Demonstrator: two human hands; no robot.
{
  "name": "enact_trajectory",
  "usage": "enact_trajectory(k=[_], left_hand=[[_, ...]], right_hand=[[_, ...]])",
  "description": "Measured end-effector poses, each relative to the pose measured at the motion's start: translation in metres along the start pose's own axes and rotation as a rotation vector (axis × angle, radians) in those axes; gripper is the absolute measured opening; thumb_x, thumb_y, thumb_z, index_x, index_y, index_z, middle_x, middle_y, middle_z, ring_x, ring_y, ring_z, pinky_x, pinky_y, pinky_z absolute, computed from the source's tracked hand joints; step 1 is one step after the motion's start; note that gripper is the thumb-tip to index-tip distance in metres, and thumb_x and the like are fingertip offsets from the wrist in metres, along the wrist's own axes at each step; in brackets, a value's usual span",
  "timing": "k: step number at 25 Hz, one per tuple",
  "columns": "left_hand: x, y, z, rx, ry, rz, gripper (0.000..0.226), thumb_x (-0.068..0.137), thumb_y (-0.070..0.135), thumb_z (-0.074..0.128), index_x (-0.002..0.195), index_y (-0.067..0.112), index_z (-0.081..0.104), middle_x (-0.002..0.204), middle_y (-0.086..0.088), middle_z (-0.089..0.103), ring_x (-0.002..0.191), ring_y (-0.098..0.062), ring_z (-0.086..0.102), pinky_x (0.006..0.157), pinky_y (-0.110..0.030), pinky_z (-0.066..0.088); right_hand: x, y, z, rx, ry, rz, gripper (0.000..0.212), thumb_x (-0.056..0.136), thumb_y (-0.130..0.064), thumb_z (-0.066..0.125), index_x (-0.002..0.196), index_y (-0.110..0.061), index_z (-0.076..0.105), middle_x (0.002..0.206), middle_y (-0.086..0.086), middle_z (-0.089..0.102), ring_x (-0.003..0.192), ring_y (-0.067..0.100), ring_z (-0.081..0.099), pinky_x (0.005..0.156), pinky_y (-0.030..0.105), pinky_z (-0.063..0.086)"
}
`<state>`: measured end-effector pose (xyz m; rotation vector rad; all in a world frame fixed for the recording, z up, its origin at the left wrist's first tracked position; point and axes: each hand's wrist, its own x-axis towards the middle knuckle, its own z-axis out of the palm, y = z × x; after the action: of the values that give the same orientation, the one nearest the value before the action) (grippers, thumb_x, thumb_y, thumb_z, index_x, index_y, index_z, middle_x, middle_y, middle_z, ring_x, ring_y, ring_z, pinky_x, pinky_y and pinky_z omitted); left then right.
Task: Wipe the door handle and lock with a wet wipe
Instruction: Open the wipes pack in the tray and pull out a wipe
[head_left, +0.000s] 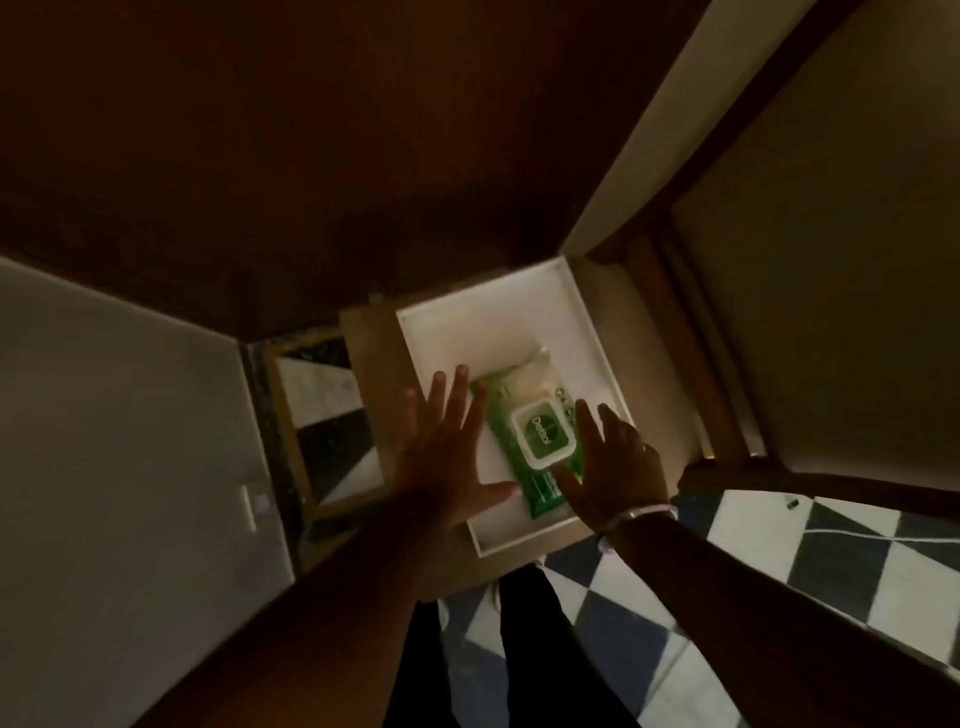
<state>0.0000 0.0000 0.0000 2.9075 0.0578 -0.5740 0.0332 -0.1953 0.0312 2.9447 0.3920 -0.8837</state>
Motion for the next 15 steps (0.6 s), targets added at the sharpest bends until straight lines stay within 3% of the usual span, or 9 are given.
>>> enact_trajectory(k=[2, 4, 10, 15], left_hand=[[0.019, 0.007, 0.037, -0.037, -0.008, 0.058, 0.138, 0.051, 0.089, 0.049, 0.148, 0.013, -0.012, 0.157, -0.012, -0.007, 0.143, -0.031, -0.010, 0.109, -0.051, -0.023], [0.034, 0.006, 0.052, 0.021, -0.031, 0.080, 0.137, 0.051, 0.091, 0.046, 0.149, 0.008, -0.003, 0.158, -0.015, 0.003, 0.144, -0.031, -0.002, 0.110, -0.053, -0.020], [0.037, 0.001, 0.067, 0.007, 0.025, 0.123, 0.133, 0.055, 0.090, 0.046, 0.147, 0.003, 0.009, 0.157, -0.018, 0.013, 0.144, -0.031, 0.007, 0.112, -0.058, -0.011], [0.036, 0.000, 0.066, 0.010, 0.032, 0.138, 0.128, 0.059, 0.090, 0.042, 0.147, 0.001, 0.014, 0.156, -0.018, 0.017, 0.144, -0.031, 0.007, 0.112, -0.061, -0.006]], right_hand=[[0.029, -0.005, 0.025, 0.138, 0.078, 0.059, 0.083, 0.091, -0.058, 0.050, 0.159, -0.020, 0.023, 0.146, 0.013, 0.047, 0.123, 0.032, 0.055, 0.093, 0.042, 0.050], [0.049, -0.014, 0.035, 0.205, 0.114, 0.073, 0.080, 0.088, -0.058, 0.056, 0.154, -0.019, 0.034, 0.132, 0.012, 0.052, 0.111, 0.031, 0.058, 0.085, 0.041, 0.052], [0.057, -0.023, 0.045, 0.259, 0.165, 0.115, 0.087, 0.072, -0.062, 0.071, 0.141, -0.015, 0.049, 0.124, 0.012, 0.051, 0.107, 0.033, 0.057, 0.082, 0.044, 0.053], [0.059, -0.030, 0.042, 0.232, 0.134, 0.124, 0.082, 0.071, -0.060, 0.067, 0.137, -0.013, 0.050, 0.119, 0.012, 0.052, 0.103, 0.034, 0.057, 0.083, 0.044, 0.051]])
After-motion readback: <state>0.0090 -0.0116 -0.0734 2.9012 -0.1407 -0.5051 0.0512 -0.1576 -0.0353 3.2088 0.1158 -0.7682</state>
